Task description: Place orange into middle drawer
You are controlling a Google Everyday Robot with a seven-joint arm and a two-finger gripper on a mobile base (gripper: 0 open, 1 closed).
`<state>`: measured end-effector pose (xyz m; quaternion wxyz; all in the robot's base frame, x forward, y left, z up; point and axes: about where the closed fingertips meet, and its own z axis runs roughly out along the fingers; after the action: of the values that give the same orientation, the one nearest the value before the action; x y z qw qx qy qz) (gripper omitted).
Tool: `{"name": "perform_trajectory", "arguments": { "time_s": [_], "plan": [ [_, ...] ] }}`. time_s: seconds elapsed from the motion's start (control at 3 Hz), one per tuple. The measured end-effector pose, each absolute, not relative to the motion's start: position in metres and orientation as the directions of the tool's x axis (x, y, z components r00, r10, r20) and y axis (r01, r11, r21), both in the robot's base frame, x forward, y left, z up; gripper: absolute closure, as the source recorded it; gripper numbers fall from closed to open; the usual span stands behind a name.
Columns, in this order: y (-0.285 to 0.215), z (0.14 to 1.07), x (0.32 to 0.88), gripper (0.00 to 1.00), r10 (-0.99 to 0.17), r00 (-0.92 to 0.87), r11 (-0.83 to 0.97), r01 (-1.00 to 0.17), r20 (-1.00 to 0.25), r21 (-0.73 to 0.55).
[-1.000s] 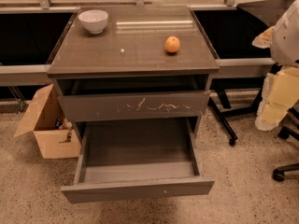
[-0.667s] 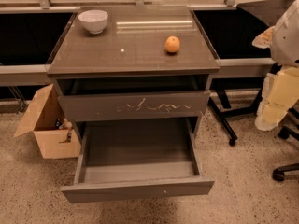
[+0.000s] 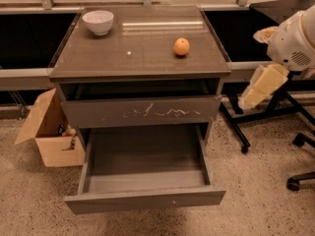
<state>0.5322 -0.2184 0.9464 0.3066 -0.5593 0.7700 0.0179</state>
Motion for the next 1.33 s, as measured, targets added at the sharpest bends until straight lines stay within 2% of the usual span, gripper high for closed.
{"name": "perform_trajectory", "arguments": {
  "time_s": [0.33, 0.67, 1.0, 1.33],
  "plan": [
    [-0.218, 0.935, 0.588, 0.0, -0.729, -0.11, 0.425, -0.846, -0.675, -0.321],
    [-0.207, 0.919, 0.604, 0.0, -0.659, -0.108, 0.441, -0.857, -0.745, -0.265],
    [-0.203, 0.916, 0.608, 0.0, -0.652, -0.105, 0.441, -0.858, -0.751, -0.264],
    [-0.187, 0.907, 0.646, 0.0, -0.595, -0.077, 0.458, -0.851, -0.8, -0.258]
  ]
}}
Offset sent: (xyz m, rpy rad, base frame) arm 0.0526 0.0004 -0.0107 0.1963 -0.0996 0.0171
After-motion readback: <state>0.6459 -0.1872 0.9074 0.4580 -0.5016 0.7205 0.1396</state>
